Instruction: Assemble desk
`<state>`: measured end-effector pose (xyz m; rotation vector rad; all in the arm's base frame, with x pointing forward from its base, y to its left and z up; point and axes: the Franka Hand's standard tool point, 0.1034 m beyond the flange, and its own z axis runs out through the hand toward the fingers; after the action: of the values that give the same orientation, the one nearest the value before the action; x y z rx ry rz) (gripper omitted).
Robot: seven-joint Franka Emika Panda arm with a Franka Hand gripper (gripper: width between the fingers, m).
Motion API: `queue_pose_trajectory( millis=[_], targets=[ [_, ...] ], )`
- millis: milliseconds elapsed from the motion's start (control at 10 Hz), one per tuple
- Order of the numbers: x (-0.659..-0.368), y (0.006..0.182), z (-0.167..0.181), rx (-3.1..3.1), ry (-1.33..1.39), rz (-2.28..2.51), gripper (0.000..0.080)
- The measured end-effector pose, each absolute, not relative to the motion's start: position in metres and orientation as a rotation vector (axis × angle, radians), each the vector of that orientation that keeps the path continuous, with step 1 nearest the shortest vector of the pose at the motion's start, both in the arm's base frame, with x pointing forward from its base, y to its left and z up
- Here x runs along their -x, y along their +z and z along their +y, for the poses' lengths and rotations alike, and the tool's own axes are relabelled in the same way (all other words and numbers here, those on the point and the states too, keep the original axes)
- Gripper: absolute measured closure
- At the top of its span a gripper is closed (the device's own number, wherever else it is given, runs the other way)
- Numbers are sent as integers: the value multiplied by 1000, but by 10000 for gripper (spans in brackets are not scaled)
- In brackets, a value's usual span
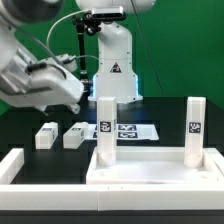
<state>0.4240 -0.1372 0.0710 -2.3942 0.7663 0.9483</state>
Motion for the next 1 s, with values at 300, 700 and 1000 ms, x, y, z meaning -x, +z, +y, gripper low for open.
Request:
queue_pose_trajectory(
  millis=[300, 700, 1000],
  targets=[
    [-418, 54, -132, 2332, 1094, 724, 151],
    [-411, 40, -127, 2319, 1138, 723, 151],
    [-410, 30, -121, 2325, 1160, 710, 151]
  ],
)
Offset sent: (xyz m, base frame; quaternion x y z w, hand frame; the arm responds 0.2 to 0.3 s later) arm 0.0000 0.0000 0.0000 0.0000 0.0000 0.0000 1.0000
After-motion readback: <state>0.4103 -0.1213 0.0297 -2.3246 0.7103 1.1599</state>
